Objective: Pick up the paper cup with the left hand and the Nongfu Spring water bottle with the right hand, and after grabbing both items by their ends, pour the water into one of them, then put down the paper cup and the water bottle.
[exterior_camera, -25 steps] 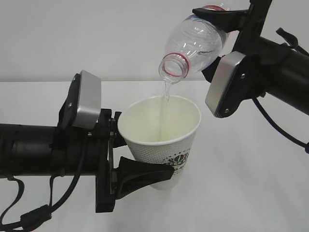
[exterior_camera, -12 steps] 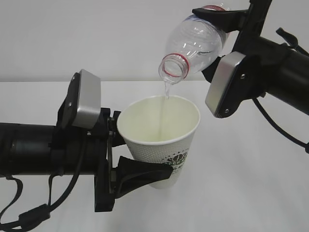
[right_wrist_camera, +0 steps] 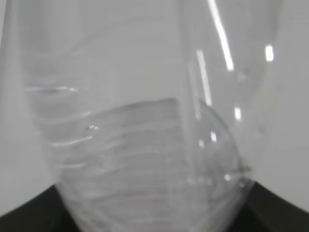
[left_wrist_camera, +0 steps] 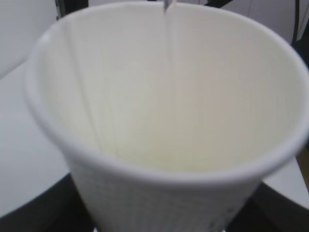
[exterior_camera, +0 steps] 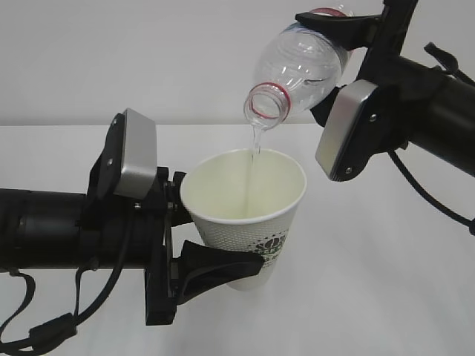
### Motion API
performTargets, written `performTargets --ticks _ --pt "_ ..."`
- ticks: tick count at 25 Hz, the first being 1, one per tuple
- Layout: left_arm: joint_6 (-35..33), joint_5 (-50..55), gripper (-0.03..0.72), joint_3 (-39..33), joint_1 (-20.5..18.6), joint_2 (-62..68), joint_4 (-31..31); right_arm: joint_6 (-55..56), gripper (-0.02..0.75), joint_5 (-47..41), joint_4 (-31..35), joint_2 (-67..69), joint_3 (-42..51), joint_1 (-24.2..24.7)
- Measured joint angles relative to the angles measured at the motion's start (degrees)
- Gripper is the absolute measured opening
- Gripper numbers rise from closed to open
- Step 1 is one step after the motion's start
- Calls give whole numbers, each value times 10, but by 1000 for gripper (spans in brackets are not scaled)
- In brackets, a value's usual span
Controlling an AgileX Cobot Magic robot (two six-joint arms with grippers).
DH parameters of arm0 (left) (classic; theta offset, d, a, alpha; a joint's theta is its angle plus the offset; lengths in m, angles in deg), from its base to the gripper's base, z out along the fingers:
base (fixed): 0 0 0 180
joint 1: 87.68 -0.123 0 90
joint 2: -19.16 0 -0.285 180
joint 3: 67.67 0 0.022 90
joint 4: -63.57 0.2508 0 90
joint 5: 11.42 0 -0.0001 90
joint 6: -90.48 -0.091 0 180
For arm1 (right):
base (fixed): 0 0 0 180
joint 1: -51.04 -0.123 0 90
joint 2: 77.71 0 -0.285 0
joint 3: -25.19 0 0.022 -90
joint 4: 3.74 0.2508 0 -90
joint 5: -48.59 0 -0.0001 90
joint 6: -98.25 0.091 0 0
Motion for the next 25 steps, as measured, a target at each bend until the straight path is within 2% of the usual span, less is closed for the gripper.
performTargets --ticks 25 --pt "0 6 503 0 0 0 0 -2 470 0 -1 0 0 0"
